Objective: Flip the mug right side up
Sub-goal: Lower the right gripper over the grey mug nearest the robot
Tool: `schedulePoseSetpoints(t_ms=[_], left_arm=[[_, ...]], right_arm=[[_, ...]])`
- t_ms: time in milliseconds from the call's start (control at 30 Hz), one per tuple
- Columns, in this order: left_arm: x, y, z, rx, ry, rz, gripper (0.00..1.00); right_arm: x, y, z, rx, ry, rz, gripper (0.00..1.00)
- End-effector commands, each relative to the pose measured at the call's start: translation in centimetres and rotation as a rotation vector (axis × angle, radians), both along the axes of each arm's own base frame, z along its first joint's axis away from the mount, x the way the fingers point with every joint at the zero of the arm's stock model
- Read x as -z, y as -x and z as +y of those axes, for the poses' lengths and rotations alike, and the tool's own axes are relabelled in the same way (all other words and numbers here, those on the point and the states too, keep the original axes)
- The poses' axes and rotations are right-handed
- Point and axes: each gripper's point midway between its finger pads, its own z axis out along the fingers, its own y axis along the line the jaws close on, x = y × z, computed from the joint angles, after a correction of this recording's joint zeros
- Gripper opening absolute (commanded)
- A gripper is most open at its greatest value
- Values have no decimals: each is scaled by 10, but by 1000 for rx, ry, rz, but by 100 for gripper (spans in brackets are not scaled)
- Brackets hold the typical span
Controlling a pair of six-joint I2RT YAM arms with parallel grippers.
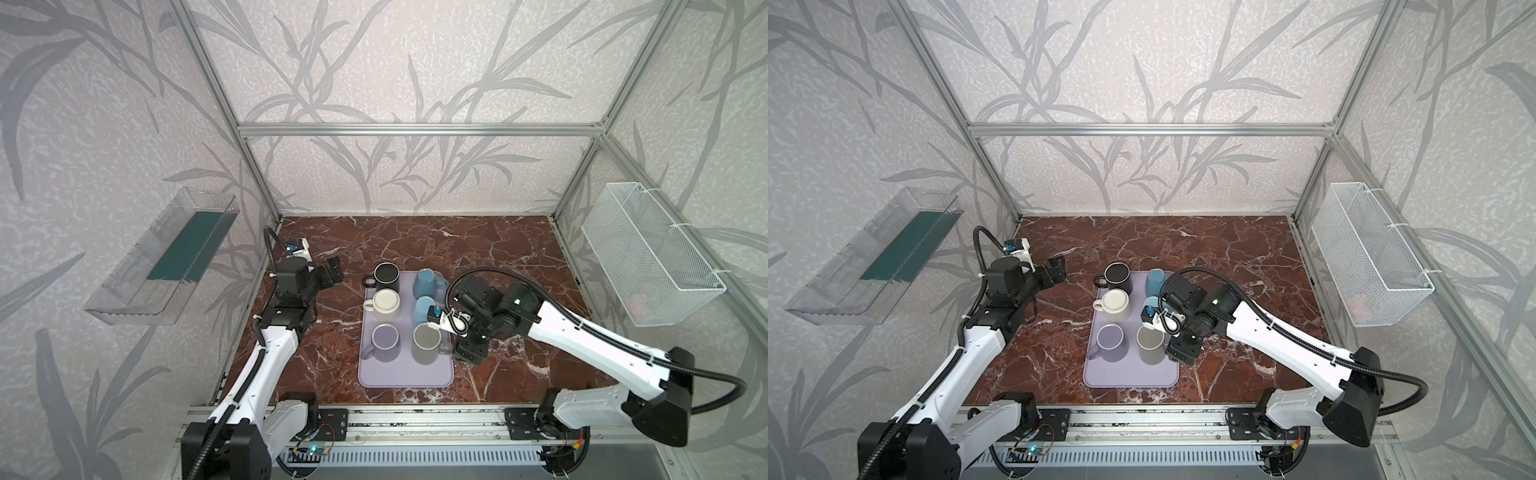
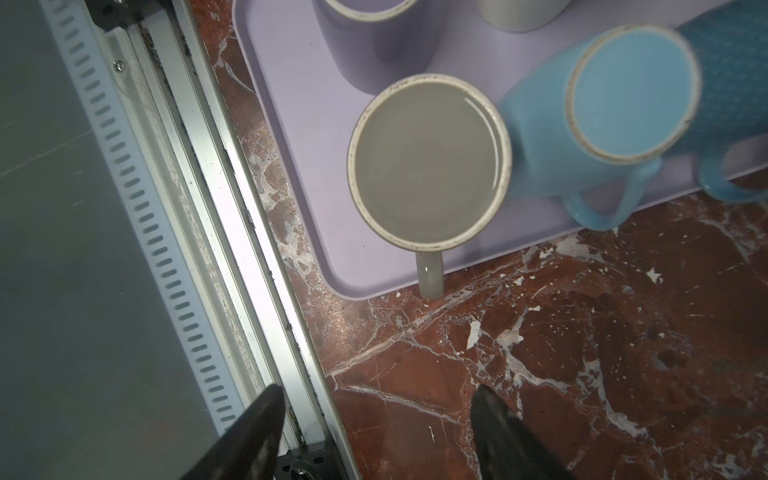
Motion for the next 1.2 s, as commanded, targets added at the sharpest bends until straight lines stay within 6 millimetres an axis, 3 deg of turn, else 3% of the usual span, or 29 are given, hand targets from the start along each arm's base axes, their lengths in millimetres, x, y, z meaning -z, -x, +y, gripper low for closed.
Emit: schedulePoseSetpoints(t_ms=[0, 433, 567, 1167], left_arm=[[-5, 7, -2, 10, -6, -10, 99], [-4, 8, 1, 1, -19, -9, 99], [-4, 9, 2, -5, -25, -10, 99], [-3, 11, 2, -7, -34, -4, 99]], right_arm=[[15, 1, 11, -64, 44, 32, 68], [46, -16, 20, -75, 132, 33, 58], [51, -16, 24, -89, 118, 31, 51], [73, -28, 18, -79, 161, 9, 43]])
